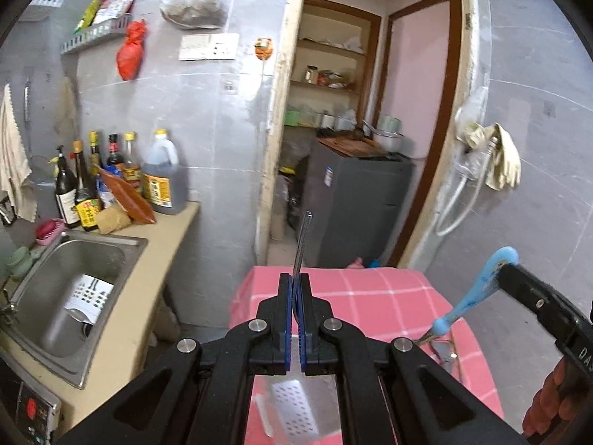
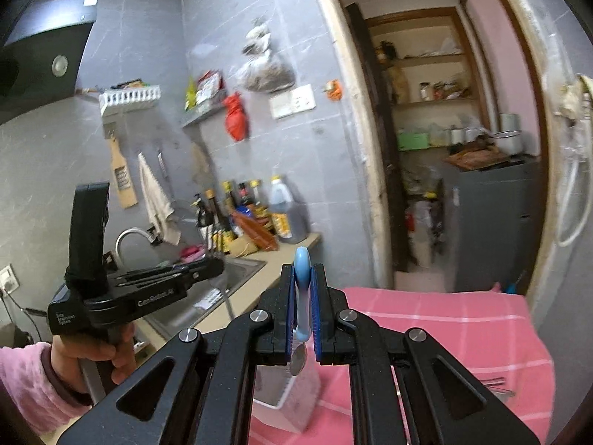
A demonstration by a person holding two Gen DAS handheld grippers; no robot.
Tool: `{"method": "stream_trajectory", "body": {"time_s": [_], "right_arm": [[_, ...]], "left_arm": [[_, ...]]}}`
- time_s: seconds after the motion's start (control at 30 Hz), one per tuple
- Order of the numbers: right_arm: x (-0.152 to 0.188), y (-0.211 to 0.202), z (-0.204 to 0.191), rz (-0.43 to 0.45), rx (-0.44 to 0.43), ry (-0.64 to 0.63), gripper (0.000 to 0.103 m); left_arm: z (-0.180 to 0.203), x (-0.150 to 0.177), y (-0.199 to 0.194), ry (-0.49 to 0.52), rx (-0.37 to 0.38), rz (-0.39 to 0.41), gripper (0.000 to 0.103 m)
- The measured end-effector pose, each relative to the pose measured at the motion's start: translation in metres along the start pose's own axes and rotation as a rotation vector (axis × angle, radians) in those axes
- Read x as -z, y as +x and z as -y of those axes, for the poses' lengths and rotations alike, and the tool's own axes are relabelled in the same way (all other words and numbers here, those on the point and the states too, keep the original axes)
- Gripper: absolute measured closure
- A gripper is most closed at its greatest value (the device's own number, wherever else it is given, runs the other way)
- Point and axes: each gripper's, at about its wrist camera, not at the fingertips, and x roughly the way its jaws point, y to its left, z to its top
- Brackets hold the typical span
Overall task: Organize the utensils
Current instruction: 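Lift both held utensils and carry them over the white utensil holder, then open the right tool to drop the blue utensil in the holder while the left tool drops the fork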
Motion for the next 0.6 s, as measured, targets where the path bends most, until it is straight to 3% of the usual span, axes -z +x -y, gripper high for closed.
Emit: {"method": "stream_trajectory", "body": {"time_s": [0.23,0.6], "right_arm": [[0.032,0.045,-0.011,-0.115,-0.032,-0.008,0.095],[0.072,0.073,-0.011,-0.241,-0.057,0.025,0.095]], "left_arm": [[-0.007,0.015,0.022,0.061,-0.048,0.015,0.100],[-0.022,0.048,0.044,0.010,0.038,-0.028,0.100]]}}
